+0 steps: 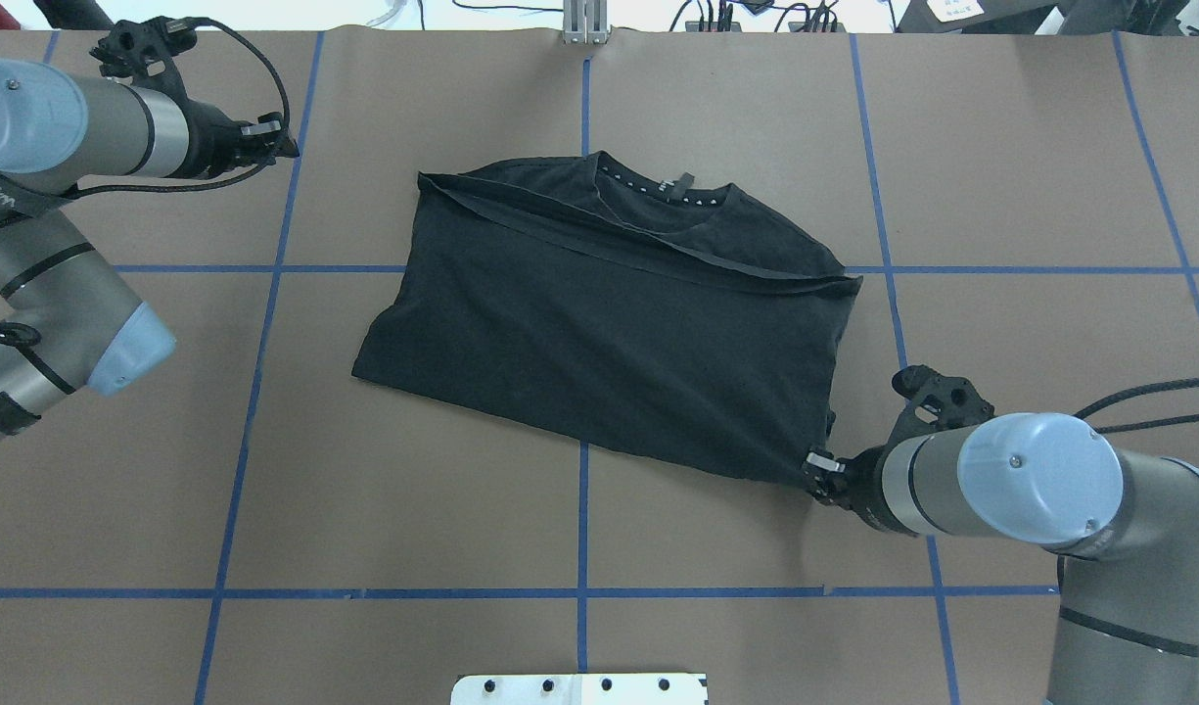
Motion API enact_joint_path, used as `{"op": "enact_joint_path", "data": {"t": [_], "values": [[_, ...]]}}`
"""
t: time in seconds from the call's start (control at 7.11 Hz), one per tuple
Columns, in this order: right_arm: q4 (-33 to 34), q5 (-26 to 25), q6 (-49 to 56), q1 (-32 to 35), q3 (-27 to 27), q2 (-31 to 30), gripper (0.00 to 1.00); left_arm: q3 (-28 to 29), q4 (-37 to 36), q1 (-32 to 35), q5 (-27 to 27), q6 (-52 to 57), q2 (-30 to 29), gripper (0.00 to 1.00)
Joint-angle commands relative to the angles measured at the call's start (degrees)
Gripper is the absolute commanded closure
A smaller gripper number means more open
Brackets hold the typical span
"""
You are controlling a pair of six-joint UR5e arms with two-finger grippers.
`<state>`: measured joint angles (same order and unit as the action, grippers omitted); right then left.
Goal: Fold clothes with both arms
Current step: 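Grasp the folded corner with the right gripper and drag it toward the robot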
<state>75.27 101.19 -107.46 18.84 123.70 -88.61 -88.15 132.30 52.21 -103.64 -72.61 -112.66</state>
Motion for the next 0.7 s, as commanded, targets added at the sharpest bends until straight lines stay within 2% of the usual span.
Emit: {"op": "enact_joint_path", "data": {"t": [0.0, 0.14, 0.28, 0.42, 0.56], "values": [[0.1, 8.2, -6.3, -8.8, 3.6, -4.5, 1.00, -1.7, -0.3, -0.1, -0.5, -0.2, 0.2, 0.62], [0.1, 7.9, -14.9, -14.7, 4.0, -4.1, 1.00, -2.4, -0.8, -0.4, -1.4, -0.3, 0.1, 0.62], [0.0, 7.0, -17.0, -17.2, 4.8, -4.1, 0.97, -2.8, -0.7, -0.4, -5.2, -0.3, 0.2, 0.62], [-0.1, 7.0, -17.1, -17.0, 4.9, -3.9, 0.01, -4.1, -1.0, -0.4, -9.0, -1.6, 0.1, 0.61], [-0.1, 7.1, -17.1, -16.6, 4.9, -3.9, 0.00, -5.3, -1.0, -1.1, -13.0, -5.3, 0.0, 0.60]]}}
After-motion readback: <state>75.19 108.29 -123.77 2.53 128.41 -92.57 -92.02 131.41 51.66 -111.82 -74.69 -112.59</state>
